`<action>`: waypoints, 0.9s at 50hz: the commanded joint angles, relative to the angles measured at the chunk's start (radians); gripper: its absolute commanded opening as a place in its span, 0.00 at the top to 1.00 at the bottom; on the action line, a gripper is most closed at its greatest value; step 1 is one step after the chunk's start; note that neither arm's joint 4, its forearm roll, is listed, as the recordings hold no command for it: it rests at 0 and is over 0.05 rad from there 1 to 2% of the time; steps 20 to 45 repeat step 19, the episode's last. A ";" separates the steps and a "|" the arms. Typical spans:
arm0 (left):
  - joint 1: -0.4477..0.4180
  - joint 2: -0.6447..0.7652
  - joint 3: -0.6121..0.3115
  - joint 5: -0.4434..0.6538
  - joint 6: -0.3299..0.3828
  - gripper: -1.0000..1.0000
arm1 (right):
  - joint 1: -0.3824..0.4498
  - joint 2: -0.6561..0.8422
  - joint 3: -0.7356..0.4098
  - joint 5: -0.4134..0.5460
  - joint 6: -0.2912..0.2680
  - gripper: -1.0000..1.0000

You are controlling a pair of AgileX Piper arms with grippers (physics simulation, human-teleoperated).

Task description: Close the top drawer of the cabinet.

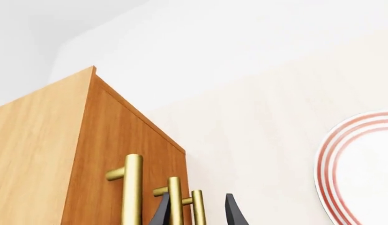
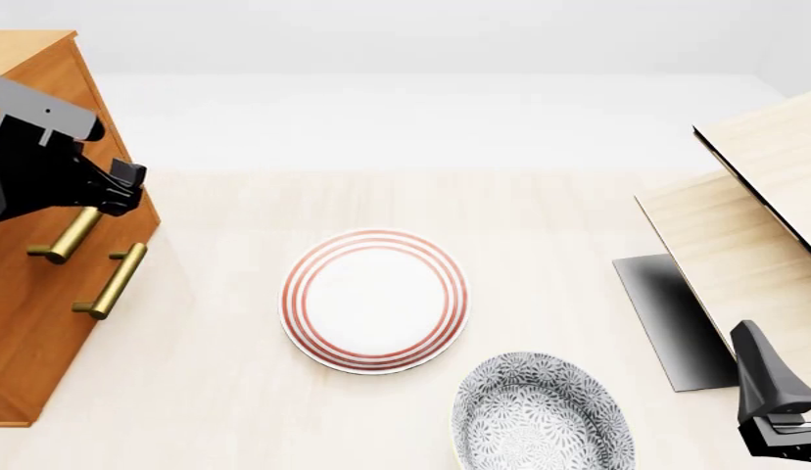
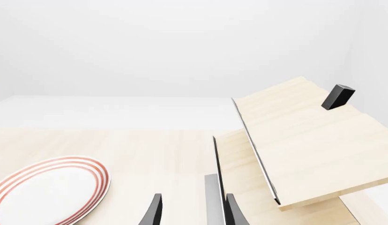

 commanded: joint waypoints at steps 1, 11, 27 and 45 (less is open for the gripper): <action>0.085 -0.039 0.008 0.002 -0.005 0.00 | 0.000 -0.001 0.000 0.001 0.000 0.00; 0.063 -0.047 0.036 -0.025 0.011 0.00 | 0.000 -0.001 0.000 0.001 0.000 0.00; 0.007 -0.059 0.060 -0.044 -0.006 0.00 | 0.000 -0.001 0.000 0.001 0.000 0.00; 0.007 -0.059 0.060 -0.044 -0.006 0.00 | 0.000 -0.001 0.000 0.001 0.000 0.00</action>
